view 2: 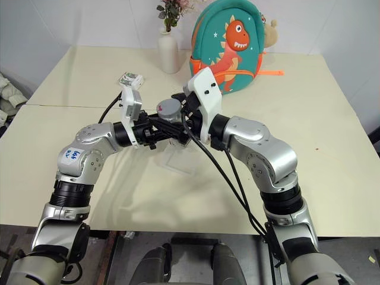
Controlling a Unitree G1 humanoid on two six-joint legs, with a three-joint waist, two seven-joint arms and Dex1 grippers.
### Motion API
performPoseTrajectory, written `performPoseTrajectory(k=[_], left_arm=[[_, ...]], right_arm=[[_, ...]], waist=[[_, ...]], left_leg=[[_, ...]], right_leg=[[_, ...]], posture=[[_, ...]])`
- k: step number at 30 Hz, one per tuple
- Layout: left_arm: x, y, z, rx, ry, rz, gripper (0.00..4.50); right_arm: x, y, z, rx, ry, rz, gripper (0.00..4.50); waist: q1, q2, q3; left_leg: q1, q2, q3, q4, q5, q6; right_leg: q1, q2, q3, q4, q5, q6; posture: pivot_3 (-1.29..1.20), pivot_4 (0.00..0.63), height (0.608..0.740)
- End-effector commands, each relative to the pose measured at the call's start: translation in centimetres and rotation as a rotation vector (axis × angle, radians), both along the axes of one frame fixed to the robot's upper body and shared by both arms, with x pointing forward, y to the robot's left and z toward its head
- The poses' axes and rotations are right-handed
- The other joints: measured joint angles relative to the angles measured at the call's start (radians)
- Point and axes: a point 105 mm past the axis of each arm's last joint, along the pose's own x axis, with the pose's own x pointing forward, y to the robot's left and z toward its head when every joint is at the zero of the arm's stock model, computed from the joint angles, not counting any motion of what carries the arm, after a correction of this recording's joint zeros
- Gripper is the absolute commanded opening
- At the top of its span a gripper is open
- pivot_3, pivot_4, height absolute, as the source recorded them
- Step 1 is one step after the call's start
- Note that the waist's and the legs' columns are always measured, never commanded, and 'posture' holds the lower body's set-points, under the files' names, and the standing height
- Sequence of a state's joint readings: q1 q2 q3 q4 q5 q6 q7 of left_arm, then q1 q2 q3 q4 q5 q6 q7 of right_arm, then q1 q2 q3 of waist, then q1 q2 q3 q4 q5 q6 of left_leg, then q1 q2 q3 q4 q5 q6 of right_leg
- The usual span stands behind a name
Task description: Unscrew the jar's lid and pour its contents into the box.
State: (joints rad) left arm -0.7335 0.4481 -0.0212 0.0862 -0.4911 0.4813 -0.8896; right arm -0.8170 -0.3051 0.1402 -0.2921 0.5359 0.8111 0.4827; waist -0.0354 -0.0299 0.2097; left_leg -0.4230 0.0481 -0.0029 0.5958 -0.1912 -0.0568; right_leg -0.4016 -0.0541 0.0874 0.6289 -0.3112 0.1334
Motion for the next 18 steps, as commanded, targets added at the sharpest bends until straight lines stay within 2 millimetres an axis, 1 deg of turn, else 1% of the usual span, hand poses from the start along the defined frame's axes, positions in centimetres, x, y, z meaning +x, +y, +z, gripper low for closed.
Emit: performPoseTrajectory(k=[1,4,10,13,15,16,17,18], left_arm=[[-0.69,-0.16,0.82,0.031,-0.067,-0.025,2.04],[-0.63,-0.05,0.69,0.04,-0.068,-0.023,2.04],[-0.63,-0.09,0.37,0.055,-0.063,-0.03,2.04],[-0.56,-0.16,0.48,0.055,-0.066,-0.031,2.04],[-0.54,-0.19,0.57,0.056,-0.068,-0.033,2.04],[-0.54,-0.18,0.63,0.057,-0.069,-0.034,2.04],[-0.55,-0.16,0.69,0.058,-0.07,-0.035,2.04],[-0.58,-0.1,0.74,0.061,-0.071,-0.038,2.04]], right_arm=[[-0.14,-0.17,1.3,0.011,-0.038,0.002,4.5],[-0.13,-0.19,1.56,0.028,-0.029,0.006,4.5],[-0.17,-0.18,1.4,0.032,-0.019,0.01,4.5],[-0.26,-0.1,1.22,0.03,-0.013,0.019,3.88],[-0.29,-0.09,1.03,0.025,-0.009,0.023,3.32],[-0.3,-0.09,0.95,0.022,-0.007,0.024,2.91],[-0.31,-0.09,0.88,0.019,-0.003,0.027,2.6],[-0.34,-0.1,0.81,0.015,0.001,0.032,2.56]], waist=[[0.0,0.0,0.0],[0.0,0.0,0.0],[0.0,0.0,0.0],[-0.001,0.0,0.0],[-0.001,0.0,0.0],[-0.001,0.0,0.0],[0.0,0.0,0.0],[0.0,0.0,0.0]], left_leg=[[0.0,0.0,0.0,0.0,0.0,0.0],[0.0,0.0,0.0,0.0,0.0,0.0],[0.0,0.0,0.0,0.0,0.0,0.0],[0.0,0.0,0.0,0.0,0.0,0.0],[0.0,0.0,0.0,0.0,0.0,0.0],[0.0,0.0,0.0,0.0,0.0,0.0],[0.0,0.0,0.0,0.0,0.0,0.0],[0.0,0.0,0.0,0.0,0.0,0.0]], right_leg=[[0.0,0.0,0.0,0.0,0.0,0.0],[0.0,0.0,0.0,0.0,0.0,0.0],[0.0,0.0,0.0,0.0,0.0,0.0],[-0.001,0.0,0.0,0.0,0.0,0.0],[-0.001,0.0,0.0,0.0,0.0,0.0],[-0.001,0.0,0.0,0.0,0.0,0.0],[-0.001,0.0,0.0,0.0,0.0,0.0],[-0.001,0.0,0.0,0.0,0.0,0.0]], posture=[[0.0,0.15,0.74],[0.0,0.15,0.74],[0.0,0.15,0.74],[0.0,0.15,0.74],[0.0,0.15,0.74],[0.0,0.15,0.74],[0.0,0.15,0.74],[0.0,0.15,0.74]])
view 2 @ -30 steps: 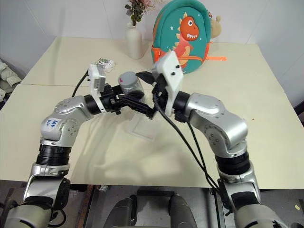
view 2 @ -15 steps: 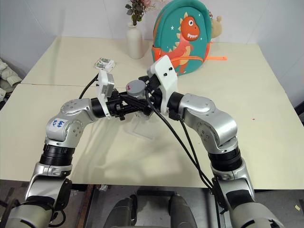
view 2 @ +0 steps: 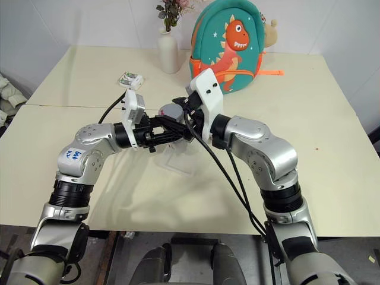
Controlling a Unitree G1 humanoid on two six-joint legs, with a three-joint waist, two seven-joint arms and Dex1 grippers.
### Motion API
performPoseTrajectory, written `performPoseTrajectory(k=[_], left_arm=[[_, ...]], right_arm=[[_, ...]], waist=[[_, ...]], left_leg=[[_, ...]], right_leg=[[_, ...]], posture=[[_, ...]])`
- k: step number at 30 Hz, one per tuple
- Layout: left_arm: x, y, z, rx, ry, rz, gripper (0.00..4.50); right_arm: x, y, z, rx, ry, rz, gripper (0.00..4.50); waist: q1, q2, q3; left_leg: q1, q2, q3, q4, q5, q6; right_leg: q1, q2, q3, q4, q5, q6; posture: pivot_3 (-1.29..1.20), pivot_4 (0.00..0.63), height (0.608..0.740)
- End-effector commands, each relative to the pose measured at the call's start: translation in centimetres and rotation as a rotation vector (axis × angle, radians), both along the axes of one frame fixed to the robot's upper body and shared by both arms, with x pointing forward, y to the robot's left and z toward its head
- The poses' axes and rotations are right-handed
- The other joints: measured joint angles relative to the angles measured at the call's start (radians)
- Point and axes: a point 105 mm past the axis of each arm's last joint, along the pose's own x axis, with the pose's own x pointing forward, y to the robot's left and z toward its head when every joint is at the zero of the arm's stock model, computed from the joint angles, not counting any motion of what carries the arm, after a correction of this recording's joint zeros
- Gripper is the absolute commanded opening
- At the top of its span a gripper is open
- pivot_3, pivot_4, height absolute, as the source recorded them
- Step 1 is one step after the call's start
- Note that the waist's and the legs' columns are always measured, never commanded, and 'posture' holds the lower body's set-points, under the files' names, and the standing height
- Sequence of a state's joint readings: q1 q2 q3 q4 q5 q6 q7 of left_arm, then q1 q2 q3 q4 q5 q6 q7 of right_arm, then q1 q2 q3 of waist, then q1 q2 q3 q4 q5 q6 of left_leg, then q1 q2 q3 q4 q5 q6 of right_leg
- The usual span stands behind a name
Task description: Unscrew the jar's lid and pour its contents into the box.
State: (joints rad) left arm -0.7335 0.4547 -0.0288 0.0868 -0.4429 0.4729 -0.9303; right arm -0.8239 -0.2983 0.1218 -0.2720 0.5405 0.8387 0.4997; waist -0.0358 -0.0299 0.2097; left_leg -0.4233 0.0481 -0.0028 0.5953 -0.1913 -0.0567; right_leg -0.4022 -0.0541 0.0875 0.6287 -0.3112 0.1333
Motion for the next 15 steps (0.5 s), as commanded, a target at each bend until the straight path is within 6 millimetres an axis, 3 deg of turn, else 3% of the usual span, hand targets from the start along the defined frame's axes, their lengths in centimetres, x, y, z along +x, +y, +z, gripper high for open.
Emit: performPoseTrajectory(k=[1,8,15], left_arm=[[-0.5,0.0,1.2,0.012,-0.057,-0.029,2.04],[-1.2,0.8,1.4,0.028,-0.053,-0.157,2.04],[-3.0,0.5,1.3,0.009,-0.018,-0.416,2.04]], right_arm=[[-0.6,0.0,1.0,0.012,-0.033,0.03,2.56],[-2.1,-0.7,1.4,-0.021,-0.019,0.211,2.56],[-3.7,-1.6,1.9,-0.041,0.028,0.47,2.56]], waist=[[0.0,0.0,0.0],[0.001,0.0,0.0],[-0.001,0.0,0.0]], left_leg=[[0.0,0.0,0.0,0.0,0.0,0.0],[0.0,0.0,0.0,-0.001,0.0,0.0],[0.0,0.0,0.0,-0.001,0.0,0.001]], right_leg=[[0.0,0.0,0.0,0.0,0.0,0.0],[0.0,0.0,0.0,-0.001,0.0,0.0],[0.0,0.0,0.0,-0.001,0.0,0.0]], posture=[[0.0,0.15,0.74],[0.0,0.15,0.74],[0.0,0.15,0.74]])
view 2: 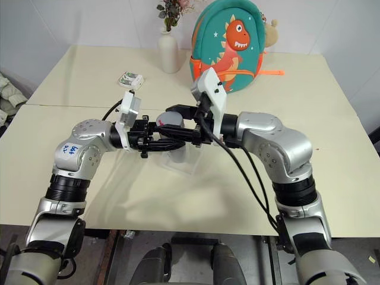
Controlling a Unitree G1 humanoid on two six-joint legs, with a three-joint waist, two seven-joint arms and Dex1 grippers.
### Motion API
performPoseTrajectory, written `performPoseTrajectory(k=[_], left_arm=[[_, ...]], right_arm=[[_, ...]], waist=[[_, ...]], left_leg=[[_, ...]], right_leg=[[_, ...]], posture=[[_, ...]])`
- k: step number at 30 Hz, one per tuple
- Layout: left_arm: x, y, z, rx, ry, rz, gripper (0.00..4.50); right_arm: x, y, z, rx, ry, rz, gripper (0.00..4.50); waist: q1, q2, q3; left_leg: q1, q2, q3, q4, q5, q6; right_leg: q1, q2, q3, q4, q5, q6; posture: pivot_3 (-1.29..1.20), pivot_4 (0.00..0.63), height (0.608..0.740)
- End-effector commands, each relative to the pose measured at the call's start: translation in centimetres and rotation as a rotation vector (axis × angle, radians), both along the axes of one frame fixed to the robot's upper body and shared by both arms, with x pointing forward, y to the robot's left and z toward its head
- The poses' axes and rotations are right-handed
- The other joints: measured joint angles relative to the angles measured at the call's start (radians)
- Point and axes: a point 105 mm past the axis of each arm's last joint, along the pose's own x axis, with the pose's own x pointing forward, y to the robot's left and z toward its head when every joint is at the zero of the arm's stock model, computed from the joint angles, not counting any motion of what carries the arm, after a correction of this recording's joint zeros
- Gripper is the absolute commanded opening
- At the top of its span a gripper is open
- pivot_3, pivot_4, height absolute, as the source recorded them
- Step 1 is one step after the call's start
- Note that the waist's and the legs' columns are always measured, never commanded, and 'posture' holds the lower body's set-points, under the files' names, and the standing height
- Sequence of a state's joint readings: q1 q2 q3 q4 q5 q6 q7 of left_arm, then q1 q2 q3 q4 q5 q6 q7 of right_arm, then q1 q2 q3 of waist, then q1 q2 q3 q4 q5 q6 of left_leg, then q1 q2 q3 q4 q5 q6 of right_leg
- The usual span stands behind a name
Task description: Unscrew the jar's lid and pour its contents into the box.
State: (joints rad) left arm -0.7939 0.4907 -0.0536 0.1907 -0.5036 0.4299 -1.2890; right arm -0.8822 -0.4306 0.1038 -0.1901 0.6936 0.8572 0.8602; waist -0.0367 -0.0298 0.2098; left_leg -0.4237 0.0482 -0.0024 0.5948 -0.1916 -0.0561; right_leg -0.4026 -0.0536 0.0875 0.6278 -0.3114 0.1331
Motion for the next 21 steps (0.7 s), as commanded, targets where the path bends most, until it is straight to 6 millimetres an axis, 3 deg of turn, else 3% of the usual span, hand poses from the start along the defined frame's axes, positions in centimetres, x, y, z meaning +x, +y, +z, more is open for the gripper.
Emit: performPoseTrajectory(k=[1,7,18,21], left_arm=[[-0.48,0.56,1.09,-0.029,-0.032,-0.09,2.04],[-0.8,0.36,0.59,0.003,-0.05,-0.147,2.04],[-0.48,0.42,0.75,-0.02,-0.079,-0.103,2.04],[-0.46,0.52,0.77,-0.022,-0.079,-0.096,2.04]], right_arm=[[-1.13,-0.83,1.37,0.014,-0.029,0.132,2.56],[-1.69,-1.33,1.23,-0.013,-0.032,0.218,2.56],[-1.61,-1.69,0.63,-0.004,-0.017,0.191,2.56],[-1.83,-1.81,0.48,-0.005,0.014,0.202,3.56]], waist=[[0.0,0.0,0.0],[0.0,0.0,0.0],[0.0,0.0,0.0],[0.001,0.0,0.0]], left_leg=[[0.0,0.0,0.0,0.0,0.0,0.0],[0.0,0.0,0.0,0.0,0.0,0.0],[-0.004,0.0,0.0,0.002,0.0,0.0],[-0.004,0.0,0.0,0.002,0.0,0.0]], right_leg=[[0.0,0.0,0.0,0.0,0.0,0.0],[-0.001,0.0,0.0,0.0,0.0,0.0],[-0.006,0.001,0.001,0.003,0.0,0.0],[-0.006,0.001,0.001,0.004,0.0,0.0]], posture=[[0.0,0.15,0.74],[0.0,0.15,0.74],[0.0,0.15,0.74],[0.0,0.15,0.74]])
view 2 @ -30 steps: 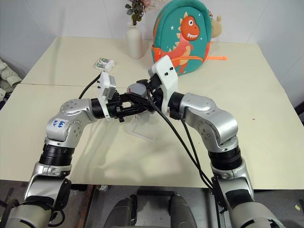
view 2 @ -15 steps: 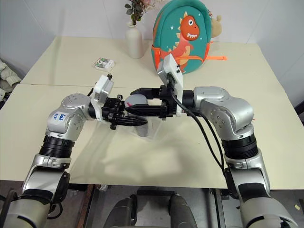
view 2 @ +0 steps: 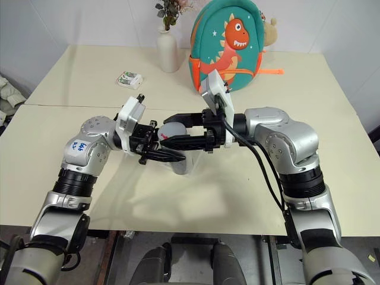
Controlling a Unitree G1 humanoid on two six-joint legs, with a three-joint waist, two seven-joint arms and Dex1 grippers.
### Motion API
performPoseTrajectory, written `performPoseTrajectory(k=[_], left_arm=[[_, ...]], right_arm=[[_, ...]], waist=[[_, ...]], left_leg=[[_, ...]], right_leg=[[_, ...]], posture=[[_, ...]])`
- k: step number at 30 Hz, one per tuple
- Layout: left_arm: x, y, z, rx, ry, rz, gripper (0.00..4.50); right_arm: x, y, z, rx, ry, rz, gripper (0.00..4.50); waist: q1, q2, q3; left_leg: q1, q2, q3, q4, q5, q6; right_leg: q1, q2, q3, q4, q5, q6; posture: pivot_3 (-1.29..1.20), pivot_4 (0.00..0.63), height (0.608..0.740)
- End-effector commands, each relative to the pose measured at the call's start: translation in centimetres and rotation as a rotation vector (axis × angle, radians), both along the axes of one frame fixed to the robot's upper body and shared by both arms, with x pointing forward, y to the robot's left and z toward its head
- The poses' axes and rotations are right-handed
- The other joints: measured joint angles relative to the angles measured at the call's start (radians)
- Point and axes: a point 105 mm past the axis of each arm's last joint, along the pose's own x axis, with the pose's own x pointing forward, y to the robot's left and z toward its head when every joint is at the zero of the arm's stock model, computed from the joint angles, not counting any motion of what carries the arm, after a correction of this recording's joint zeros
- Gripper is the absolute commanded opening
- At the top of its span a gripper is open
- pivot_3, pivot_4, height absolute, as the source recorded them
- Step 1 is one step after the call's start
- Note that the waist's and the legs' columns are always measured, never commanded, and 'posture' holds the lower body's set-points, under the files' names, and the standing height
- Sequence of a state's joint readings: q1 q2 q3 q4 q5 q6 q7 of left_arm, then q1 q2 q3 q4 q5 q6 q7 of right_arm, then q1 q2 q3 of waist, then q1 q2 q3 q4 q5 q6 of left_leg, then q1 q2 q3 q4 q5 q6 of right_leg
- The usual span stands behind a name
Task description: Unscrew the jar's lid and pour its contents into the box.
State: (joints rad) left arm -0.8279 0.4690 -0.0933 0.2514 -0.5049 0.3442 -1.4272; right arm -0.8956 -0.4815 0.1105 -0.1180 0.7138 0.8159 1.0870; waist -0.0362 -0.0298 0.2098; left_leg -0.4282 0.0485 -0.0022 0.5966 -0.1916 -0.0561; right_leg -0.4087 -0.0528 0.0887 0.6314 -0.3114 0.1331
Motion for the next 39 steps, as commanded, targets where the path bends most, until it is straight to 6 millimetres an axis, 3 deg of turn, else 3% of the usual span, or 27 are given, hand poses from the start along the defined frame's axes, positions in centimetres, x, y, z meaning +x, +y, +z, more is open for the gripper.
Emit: performPoseTrajectory(k=[1,3,10,16,27,34,39], left_arm=[[0.6,1.4,1.0,-0.041,-0.035,0.066,2.04],[0.5,1.6,0.9,-0.037,-0.033,0.073,2.04],[1.4,2.6,0.4,-0.011,-0.028,0.171,2.04],[1.2,2.5,-0.5,0.063,-0.036,0.185,2.04],[1.5,1.6,-0.3,0.068,-0.055,0.205,2.04],[1.4,1.5,-0.2,0.052,-0.058,0.206,2.04],[1.2,1.5,-0.2,0.04,-0.061,0.207,2.04]], right_arm=[[-0.8,-0.8,0.7,0.016,-0.003,0.021,3.93],[-0.7,-1.0,0.9,0.025,-0.029,0.009,4.46],[0.2,-1.1,1.5,0.052,-0.147,-0.103,4.46],[0.4,0.9,1.1,0.063,-0.167,-0.168,4.46],[0.9,3.2,0.1,0.028,-0.137,-0.205,4.46],[1.9,3.1,0.0,0.027,-0.132,-0.249,4.46],[2.8,1.8,0.2,0.031,-0.133,-0.291,4.46]], waist=[[0.0,0.0,0.0],[-0.001,0.0,0.0],[0.0,0.0,0.0],[-0.001,0.0,0.0],[0.0,0.0,0.0],[-0.001,0.0,0.0],[0.0,0.0,0.0]], left_leg=[[0.0,0.0,0.0,0.0,0.0,0.0],[0.0,0.0,0.0,0.0,0.0,0.0],[0.0,0.0,0.0,0.0,0.0,0.0],[0.0,0.001,0.001,0.0,0.0,0.0],[0.0,0.001,0.001,0.002,0.0,0.0],[0.0,0.001,0.001,0.002,0.0,0.0],[0.0,0.001,0.001,0.002,0.0,0.0]], right_leg=[[0.0,0.0,0.0,0.0,0.0,0.0],[0.0,0.0,0.0,0.0,0.0,0.0],[-0.001,0.001,0.001,0.001,0.0,0.0],[-0.002,0.001,0.001,0.003,0.0,0.0],[-0.002,0.002,0.002,0.006,0.0,-0.001],[-0.002,0.002,0.002,0.006,-0.001,-0.001],[-0.002,0.002,0.002,0.006,-0.001,-0.001]], posture=[[0.0,0.15,0.74],[0.0,0.15,0.74],[0.0,0.15,0.74],[0.0,0.15,0.74],[0.0,0.15,0.74],[0.0,0.15,0.74],[0.0,0.15,0.74]])
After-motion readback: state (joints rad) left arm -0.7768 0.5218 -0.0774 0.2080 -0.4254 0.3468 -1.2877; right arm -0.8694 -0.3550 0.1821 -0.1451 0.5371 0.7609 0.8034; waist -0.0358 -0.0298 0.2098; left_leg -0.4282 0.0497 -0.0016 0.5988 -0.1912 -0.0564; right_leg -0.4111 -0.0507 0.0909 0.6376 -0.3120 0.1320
